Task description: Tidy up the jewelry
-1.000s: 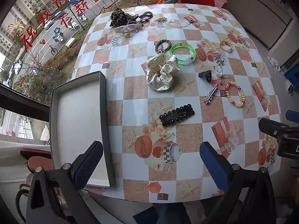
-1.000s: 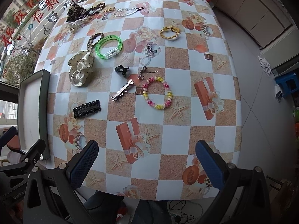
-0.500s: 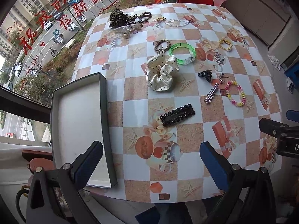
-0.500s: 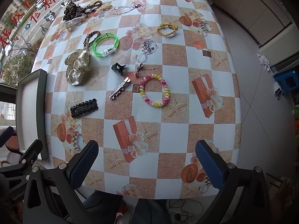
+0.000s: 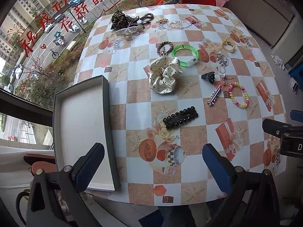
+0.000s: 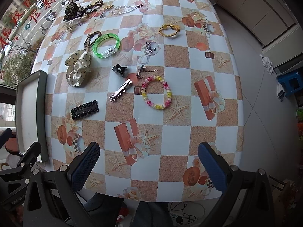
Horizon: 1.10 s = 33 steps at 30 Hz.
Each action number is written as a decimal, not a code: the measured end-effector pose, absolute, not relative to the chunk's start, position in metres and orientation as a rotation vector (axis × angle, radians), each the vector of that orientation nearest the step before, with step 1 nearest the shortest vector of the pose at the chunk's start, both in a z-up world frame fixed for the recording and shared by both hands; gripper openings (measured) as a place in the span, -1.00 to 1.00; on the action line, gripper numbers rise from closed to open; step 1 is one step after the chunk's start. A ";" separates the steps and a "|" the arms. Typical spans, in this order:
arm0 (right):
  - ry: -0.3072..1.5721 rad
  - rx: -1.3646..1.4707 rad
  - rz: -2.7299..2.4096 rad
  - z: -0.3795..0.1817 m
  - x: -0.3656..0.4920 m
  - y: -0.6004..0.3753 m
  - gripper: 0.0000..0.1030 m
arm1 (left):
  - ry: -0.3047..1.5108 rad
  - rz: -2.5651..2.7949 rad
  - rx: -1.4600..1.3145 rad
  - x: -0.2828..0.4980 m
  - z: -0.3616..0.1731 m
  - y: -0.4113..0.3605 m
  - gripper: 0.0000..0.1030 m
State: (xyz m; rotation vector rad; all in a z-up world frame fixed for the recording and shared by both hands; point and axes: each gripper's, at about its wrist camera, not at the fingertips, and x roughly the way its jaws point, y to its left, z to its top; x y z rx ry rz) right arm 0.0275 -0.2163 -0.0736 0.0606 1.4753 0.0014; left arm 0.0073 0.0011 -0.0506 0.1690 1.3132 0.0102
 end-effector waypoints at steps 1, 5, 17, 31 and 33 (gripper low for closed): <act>1.476 0.061 0.001 -0.074 0.027 -0.217 1.00 | 1.313 0.010 0.169 0.007 -0.050 0.001 1.00; 1.474 0.058 0.002 -0.074 0.027 -0.217 1.00 | 1.316 0.014 0.169 0.008 -0.050 0.001 1.00; 1.478 0.057 -0.004 -0.072 0.027 -0.217 1.00 | 1.318 0.013 0.170 0.008 -0.050 0.003 1.00; 1.480 0.057 -0.005 -0.073 0.027 -0.216 1.00 | 1.322 0.020 0.168 0.008 -0.051 0.006 1.00; 1.482 0.058 -0.006 -0.073 0.028 -0.215 1.00 | 1.322 0.020 0.169 0.008 -0.051 0.006 1.00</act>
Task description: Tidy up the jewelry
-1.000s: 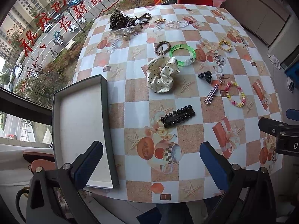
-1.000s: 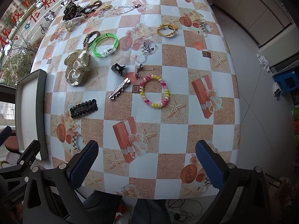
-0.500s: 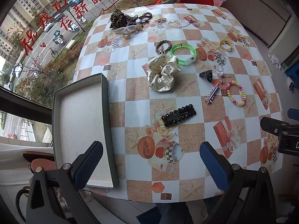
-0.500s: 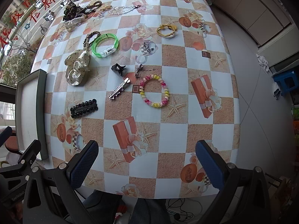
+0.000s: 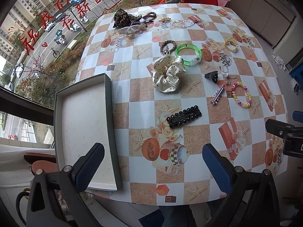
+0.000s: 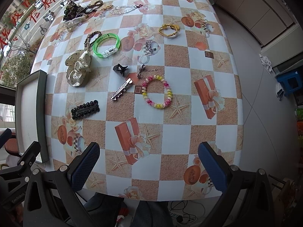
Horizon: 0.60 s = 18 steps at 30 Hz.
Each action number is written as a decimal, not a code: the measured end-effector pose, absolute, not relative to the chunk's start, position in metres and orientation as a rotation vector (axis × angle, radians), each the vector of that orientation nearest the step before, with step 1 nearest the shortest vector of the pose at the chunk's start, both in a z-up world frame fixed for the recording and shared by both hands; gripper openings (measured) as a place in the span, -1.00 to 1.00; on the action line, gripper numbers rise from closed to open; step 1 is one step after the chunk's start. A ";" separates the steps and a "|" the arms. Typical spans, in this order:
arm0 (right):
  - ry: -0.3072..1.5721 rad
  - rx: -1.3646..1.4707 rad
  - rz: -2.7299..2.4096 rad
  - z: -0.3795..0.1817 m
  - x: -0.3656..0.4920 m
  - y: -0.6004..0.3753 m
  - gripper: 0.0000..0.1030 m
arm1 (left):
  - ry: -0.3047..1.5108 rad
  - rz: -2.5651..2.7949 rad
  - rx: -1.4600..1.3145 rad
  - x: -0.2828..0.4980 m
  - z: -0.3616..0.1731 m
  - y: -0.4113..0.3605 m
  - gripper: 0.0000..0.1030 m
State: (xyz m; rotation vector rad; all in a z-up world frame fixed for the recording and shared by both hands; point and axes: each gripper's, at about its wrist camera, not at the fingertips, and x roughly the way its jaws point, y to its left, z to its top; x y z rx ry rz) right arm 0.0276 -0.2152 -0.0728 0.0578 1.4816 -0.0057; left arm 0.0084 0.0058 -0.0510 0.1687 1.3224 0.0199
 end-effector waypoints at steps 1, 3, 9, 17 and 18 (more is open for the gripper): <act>1.482 0.057 -0.006 -0.073 0.028 -0.215 1.00 | 1.322 0.020 0.169 0.008 -0.051 0.006 1.00; 1.483 0.058 -0.008 -0.073 0.027 -0.215 1.00 | 1.322 0.021 0.169 0.008 -0.051 0.006 1.00; 1.485 0.064 -0.017 -0.074 0.027 -0.216 1.00 | 1.323 0.021 0.170 0.009 -0.052 0.008 1.00; 1.490 0.069 -0.020 -0.075 0.028 -0.217 1.00 | 1.329 0.028 0.175 0.010 -0.055 0.009 1.00; 1.491 0.069 -0.020 -0.075 0.028 -0.216 1.00 | 1.330 0.029 0.175 0.011 -0.055 0.009 1.00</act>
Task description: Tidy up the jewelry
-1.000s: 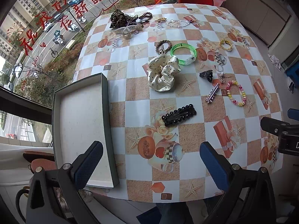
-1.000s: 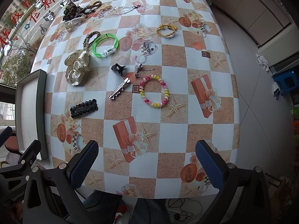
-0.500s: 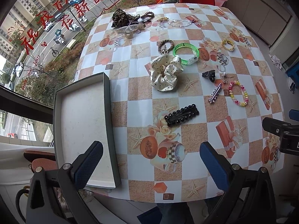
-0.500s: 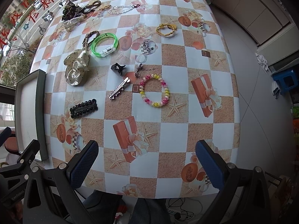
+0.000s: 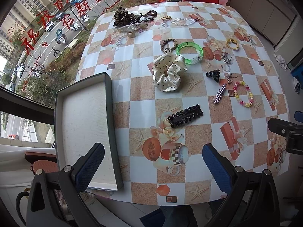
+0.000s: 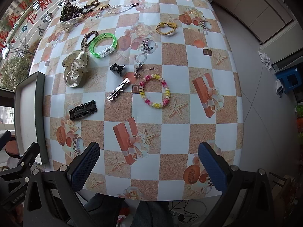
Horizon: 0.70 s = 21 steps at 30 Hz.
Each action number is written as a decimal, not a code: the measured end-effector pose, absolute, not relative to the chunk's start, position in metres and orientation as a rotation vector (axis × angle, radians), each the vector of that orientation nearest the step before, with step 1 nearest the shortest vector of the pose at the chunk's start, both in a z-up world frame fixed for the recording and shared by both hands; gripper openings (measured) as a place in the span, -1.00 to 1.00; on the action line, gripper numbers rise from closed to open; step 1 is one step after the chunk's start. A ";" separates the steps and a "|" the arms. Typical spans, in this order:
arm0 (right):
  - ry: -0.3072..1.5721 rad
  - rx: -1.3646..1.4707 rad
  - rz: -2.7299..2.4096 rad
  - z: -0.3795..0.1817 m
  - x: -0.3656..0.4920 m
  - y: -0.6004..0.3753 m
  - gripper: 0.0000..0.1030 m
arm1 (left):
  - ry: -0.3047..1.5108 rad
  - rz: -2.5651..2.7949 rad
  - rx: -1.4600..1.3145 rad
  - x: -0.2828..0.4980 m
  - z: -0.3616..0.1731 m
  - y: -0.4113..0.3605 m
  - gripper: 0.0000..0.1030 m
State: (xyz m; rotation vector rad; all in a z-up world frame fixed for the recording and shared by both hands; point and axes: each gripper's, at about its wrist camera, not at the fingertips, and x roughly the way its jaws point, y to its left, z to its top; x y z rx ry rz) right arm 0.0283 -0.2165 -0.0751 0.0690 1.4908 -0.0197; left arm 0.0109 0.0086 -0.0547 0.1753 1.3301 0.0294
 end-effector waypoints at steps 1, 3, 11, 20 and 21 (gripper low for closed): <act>1.491 0.070 -0.020 -0.075 0.028 -0.217 1.00 | 1.331 0.030 0.176 0.011 -0.055 0.009 1.00; 1.492 0.069 -0.020 -0.076 0.028 -0.217 1.00 | 1.330 0.030 0.177 0.011 -0.055 0.008 1.00; 1.497 0.076 -0.026 -0.078 0.029 -0.219 1.00 | 1.334 0.029 0.175 0.012 -0.056 0.008 1.00; 1.526 0.091 -0.037 -0.091 0.035 -0.223 1.00 | 1.342 0.024 0.183 0.019 -0.068 0.008 1.00; 1.532 0.092 -0.041 -0.094 0.036 -0.224 1.00 | 1.341 0.027 0.186 0.020 -0.070 0.009 1.00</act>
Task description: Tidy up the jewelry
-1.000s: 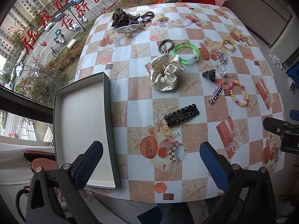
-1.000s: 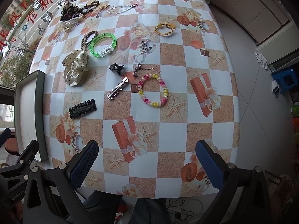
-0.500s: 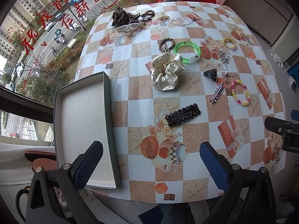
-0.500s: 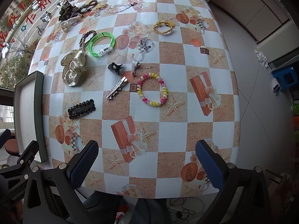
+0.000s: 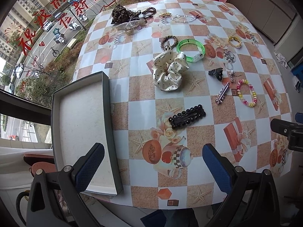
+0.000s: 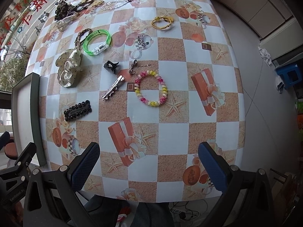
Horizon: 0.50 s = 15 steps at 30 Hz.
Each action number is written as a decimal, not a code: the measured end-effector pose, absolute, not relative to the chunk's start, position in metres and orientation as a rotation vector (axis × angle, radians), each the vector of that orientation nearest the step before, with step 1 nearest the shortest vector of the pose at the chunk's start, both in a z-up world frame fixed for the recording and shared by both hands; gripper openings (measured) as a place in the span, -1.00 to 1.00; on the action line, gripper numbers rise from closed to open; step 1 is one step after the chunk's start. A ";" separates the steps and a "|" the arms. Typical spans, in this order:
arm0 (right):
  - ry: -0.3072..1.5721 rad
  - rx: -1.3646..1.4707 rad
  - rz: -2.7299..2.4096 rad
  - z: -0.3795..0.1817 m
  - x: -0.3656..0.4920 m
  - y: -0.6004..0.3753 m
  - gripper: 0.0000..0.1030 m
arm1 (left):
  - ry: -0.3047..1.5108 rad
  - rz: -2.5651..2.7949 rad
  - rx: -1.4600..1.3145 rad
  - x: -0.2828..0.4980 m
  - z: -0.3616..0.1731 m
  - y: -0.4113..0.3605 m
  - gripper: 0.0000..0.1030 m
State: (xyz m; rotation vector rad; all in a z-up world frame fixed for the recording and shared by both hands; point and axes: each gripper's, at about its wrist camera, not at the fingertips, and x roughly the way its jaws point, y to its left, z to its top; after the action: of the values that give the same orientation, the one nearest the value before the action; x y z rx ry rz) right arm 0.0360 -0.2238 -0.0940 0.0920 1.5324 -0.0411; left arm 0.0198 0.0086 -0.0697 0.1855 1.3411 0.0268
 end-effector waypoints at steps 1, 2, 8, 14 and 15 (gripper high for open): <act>1.541 0.092 -0.045 -0.098 0.037 -0.225 1.00 | 1.342 0.029 0.185 0.022 -0.072 0.010 1.00; 1.547 0.094 -0.049 -0.101 0.038 -0.227 1.00 | 1.345 0.027 0.178 0.025 -0.075 0.011 1.00; 1.576 0.112 -0.077 -0.128 0.048 -0.238 1.00 | 1.349 -0.003 0.145 0.051 -0.097 0.013 0.87; 1.559 0.116 -0.095 -0.157 0.067 -0.248 0.89 | 1.349 0.004 0.129 0.086 -0.127 0.013 0.87; 1.551 0.113 -0.103 -0.161 0.072 -0.250 0.86 | 1.348 0.005 0.127 0.093 -0.132 0.013 0.87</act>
State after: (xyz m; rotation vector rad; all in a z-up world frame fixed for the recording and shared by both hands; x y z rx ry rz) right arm 0.0716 -0.2499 -0.1606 0.1135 1.5507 -0.1031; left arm 0.0927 0.0132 -0.1319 0.1268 1.3483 0.0048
